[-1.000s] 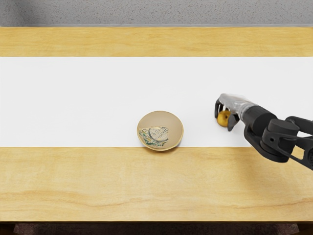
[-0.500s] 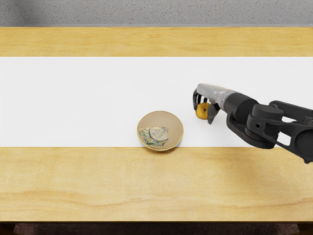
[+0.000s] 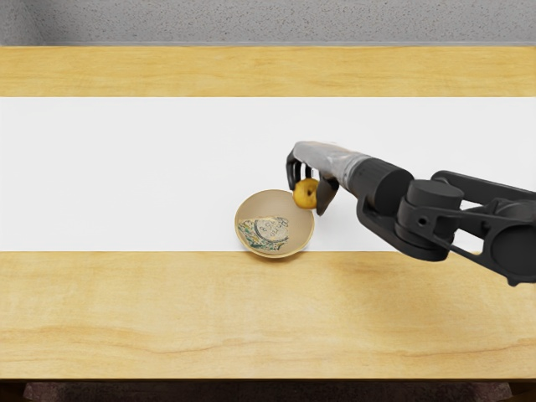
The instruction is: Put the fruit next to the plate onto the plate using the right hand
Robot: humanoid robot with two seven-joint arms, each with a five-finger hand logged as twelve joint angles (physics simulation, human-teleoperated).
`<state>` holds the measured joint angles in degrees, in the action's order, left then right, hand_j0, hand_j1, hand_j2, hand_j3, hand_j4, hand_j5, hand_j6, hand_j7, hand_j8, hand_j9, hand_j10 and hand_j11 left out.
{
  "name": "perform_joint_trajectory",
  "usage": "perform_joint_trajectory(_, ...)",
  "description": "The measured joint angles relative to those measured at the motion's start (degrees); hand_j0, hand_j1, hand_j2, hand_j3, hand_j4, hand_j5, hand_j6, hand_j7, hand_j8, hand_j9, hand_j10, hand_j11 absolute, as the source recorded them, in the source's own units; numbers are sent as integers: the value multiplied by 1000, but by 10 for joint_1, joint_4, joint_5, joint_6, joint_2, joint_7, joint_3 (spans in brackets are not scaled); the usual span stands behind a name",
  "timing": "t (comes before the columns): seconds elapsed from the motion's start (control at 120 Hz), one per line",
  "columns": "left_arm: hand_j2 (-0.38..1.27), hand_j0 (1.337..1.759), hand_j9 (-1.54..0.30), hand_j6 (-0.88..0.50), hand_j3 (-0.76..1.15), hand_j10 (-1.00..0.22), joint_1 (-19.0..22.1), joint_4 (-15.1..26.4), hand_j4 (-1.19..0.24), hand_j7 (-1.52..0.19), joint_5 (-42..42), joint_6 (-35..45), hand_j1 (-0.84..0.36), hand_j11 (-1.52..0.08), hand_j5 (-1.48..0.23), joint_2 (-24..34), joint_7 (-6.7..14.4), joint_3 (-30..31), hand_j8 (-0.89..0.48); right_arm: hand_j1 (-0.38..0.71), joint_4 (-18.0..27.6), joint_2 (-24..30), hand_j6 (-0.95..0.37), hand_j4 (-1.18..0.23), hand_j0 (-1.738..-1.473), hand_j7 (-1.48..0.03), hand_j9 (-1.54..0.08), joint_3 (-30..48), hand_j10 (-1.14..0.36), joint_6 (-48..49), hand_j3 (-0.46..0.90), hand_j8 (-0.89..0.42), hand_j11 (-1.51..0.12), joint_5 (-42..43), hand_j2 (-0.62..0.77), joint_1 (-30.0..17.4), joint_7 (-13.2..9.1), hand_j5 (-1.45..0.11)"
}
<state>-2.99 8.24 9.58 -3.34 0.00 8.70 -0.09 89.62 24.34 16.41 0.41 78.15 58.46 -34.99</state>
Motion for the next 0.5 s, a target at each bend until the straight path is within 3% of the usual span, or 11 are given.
perform_joint_trajectory(0.5,4,1658,-26,-20,0,-20,0,0,-20,-26,0,0,326,-26,-26,0,0,0,-20,111,-21,-72,-552,-818,-1655,-1096,-1162,-6,-810,-5,1,-515,-1169,3,252,-16,0,-1149)
